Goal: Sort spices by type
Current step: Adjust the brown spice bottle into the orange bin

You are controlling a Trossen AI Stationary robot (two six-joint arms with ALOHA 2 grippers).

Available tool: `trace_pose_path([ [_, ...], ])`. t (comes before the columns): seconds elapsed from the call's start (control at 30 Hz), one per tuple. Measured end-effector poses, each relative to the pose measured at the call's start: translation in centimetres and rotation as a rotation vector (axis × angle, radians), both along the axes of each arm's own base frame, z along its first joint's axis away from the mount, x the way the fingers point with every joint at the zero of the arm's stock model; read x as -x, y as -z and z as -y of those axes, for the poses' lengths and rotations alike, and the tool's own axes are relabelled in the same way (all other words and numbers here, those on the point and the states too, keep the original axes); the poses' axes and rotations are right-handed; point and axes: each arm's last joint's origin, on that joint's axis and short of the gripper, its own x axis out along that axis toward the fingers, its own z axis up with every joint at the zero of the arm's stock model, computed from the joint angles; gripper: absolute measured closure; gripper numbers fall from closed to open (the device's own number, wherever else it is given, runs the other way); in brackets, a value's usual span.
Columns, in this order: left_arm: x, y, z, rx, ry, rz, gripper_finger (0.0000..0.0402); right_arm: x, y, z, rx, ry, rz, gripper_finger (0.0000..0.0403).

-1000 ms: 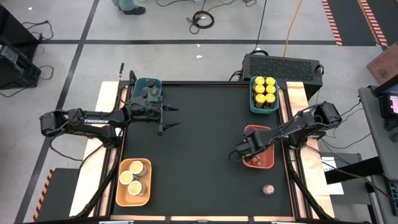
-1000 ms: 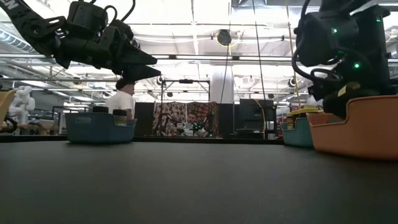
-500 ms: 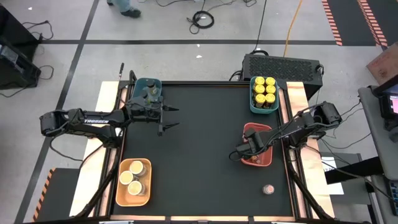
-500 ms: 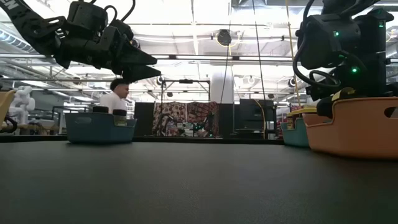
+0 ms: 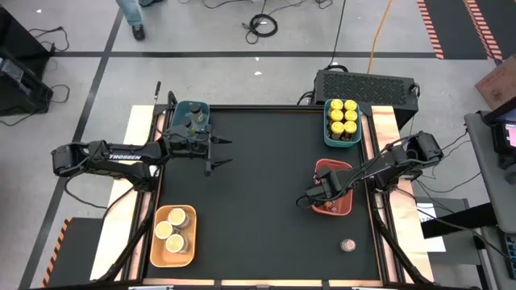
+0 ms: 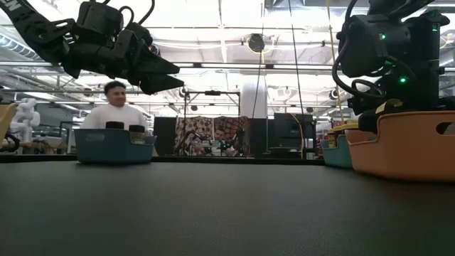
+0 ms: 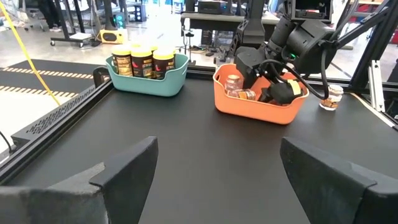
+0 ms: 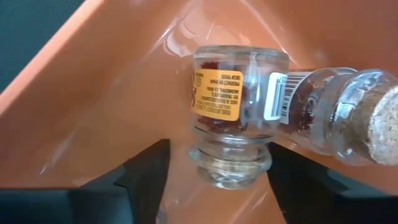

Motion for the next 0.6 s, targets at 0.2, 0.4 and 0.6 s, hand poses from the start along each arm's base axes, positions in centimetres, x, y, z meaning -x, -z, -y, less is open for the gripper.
trace_pose_path([
  [0.2,0.0,0.0,0.0,0.0,0.0,0.0,0.0061,0.0,0.0,0.0,-0.005,-0.007,-0.003,0.0218],
  [0.4,0.0,0.0,0.0,0.001,0.0,0.0,0.0061,-0.2,-0.4,-0.1,-0.017,-0.045,-0.015,0.0283],
  [0.6,0.0,0.0,0.0,0.002,-0.001,0.0,0.0061,-1.3,-3.0,-0.5,-0.071,-0.092,-0.045,0.0283],
])
